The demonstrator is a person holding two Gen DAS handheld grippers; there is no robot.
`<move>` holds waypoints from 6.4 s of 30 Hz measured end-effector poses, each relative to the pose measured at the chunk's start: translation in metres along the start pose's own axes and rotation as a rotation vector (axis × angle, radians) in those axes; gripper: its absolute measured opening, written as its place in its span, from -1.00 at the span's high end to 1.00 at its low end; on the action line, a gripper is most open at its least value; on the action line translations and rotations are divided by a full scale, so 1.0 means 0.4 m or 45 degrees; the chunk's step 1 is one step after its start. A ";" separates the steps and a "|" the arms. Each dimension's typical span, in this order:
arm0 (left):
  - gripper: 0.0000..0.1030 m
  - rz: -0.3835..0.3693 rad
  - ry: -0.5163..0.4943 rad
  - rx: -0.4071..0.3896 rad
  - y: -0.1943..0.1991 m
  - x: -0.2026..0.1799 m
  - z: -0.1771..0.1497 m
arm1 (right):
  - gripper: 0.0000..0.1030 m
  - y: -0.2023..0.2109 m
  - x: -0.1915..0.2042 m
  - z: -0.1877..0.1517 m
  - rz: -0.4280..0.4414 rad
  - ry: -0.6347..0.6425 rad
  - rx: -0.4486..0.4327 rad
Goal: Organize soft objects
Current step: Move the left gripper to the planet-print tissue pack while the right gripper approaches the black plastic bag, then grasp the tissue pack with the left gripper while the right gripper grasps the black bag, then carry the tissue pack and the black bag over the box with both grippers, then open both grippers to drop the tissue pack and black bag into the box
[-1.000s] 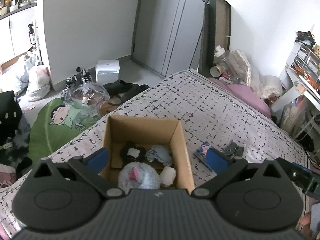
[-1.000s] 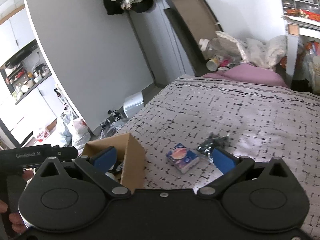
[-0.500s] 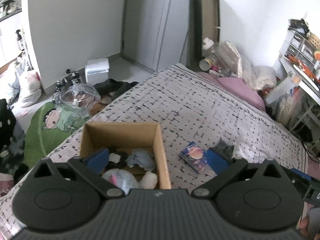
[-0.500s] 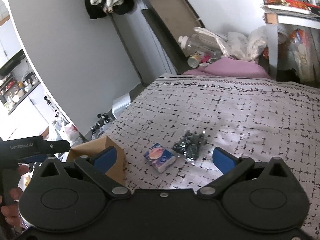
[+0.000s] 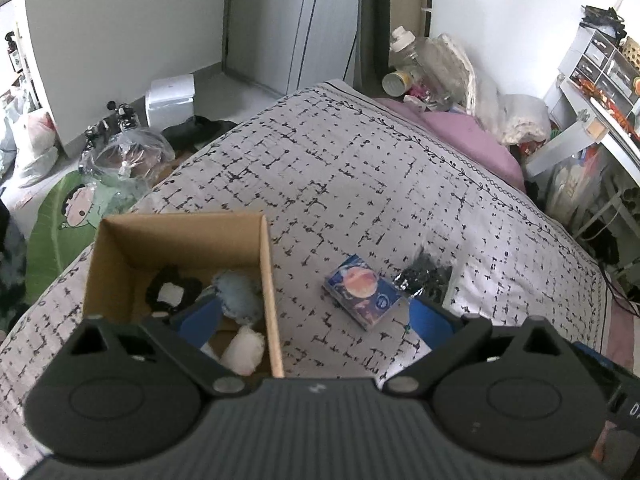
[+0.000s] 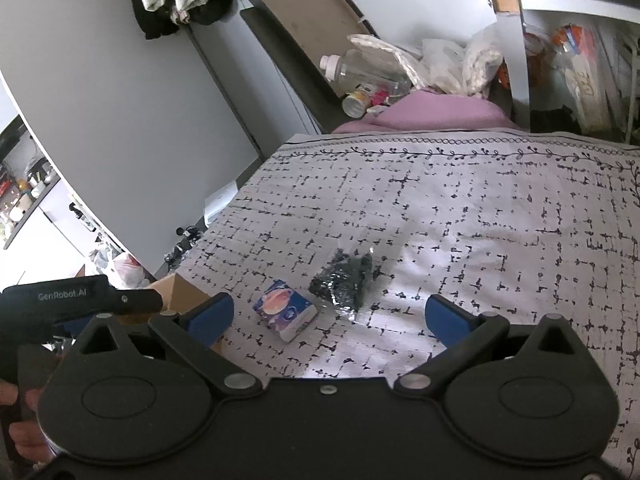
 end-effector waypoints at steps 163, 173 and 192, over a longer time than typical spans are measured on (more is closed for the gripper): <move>-0.20 0.027 0.121 -0.163 0.062 0.332 0.018 | 0.65 -0.049 0.398 -0.050 0.117 0.119 -0.070; -0.21 0.072 0.121 -0.086 -0.051 0.379 0.016 | 0.65 -0.113 0.454 -0.055 0.140 0.180 -0.037; -0.39 0.122 0.123 -0.124 -0.013 0.404 0.022 | 0.64 -0.211 0.506 -0.092 0.164 0.228 0.039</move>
Point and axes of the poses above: each gripper's, at about its wrist camera, not at the fingertips, and y roughly against the way its jaws point, x to its left, z to its top, the point moved 8 cm from there along -y, roughly the way its jaws point, and after that the axes turned 1 degree about z, right-handed, at the moved point
